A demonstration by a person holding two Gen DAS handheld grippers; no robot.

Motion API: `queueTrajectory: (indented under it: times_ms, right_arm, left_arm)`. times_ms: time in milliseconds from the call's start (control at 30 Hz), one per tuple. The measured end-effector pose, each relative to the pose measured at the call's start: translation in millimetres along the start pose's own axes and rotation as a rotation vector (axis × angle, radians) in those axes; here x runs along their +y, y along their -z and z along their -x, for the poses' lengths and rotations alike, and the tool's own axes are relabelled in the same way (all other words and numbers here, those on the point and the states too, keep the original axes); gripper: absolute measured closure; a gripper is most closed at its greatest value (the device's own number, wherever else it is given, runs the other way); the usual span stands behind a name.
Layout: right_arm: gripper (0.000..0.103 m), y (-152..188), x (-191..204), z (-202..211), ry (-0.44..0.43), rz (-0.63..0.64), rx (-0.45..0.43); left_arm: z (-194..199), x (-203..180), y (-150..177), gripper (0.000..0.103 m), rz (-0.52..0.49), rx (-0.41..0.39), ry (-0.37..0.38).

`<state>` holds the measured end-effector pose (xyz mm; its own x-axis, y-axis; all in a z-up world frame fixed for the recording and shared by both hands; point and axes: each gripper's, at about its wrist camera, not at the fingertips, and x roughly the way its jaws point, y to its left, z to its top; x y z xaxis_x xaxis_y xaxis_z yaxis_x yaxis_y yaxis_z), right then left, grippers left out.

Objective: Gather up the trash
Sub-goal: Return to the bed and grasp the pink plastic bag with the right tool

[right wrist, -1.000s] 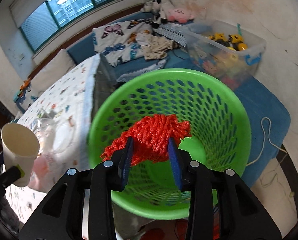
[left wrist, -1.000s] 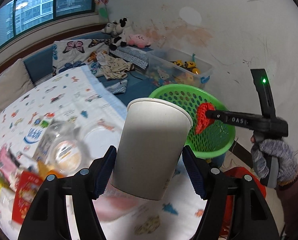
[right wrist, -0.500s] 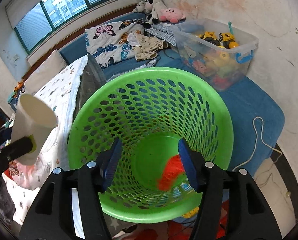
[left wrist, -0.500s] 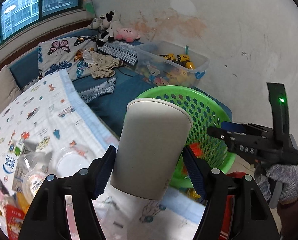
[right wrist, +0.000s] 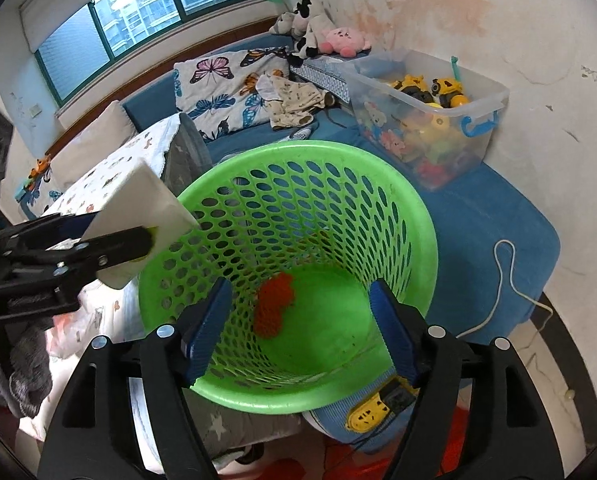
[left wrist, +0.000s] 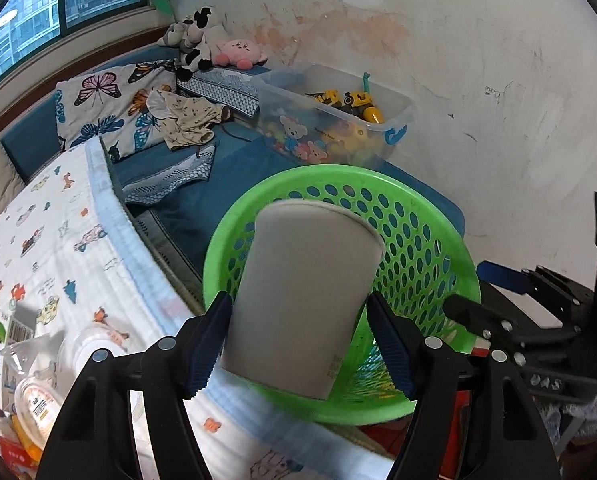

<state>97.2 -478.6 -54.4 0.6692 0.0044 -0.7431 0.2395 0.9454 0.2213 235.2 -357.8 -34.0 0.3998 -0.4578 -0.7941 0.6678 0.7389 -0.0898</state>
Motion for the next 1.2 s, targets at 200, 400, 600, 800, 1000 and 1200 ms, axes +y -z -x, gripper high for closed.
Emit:
queueTrajectory:
  times_ms: [200,400,600,800,1000,1200]
  right_arm:
    - [0.031,2,1,4,-0.007,-0.005,-0.007]
    - [0.031,5,3,9,-0.006,-0.005,-0.008]
    - [0.030,11,14,17,-0.021,0.013,-0.018]
    - [0.028,24,39,18,-0.056,0.052,-0.005]
    - [0.026,40,76,16,-0.100,0.108,0.017]
    - [0.024,53,121,14,-0.164,0.179,0.034]
  left_arm:
    - [-7,-3,-7,0.028,0.005,0.000,0.009]
    - [-3,-3,-5,0.022,0.006,-0.007,0.018]
    - [20,13,7,0.022,0.043,-0.033,0.017]
    - [57,35,32,0.022,0.087,-0.083,-0.016]
    - [95,64,60,0.022,0.134,-0.120,-0.074]
    - [138,94,93,0.022,0.196,-0.170,-0.123]
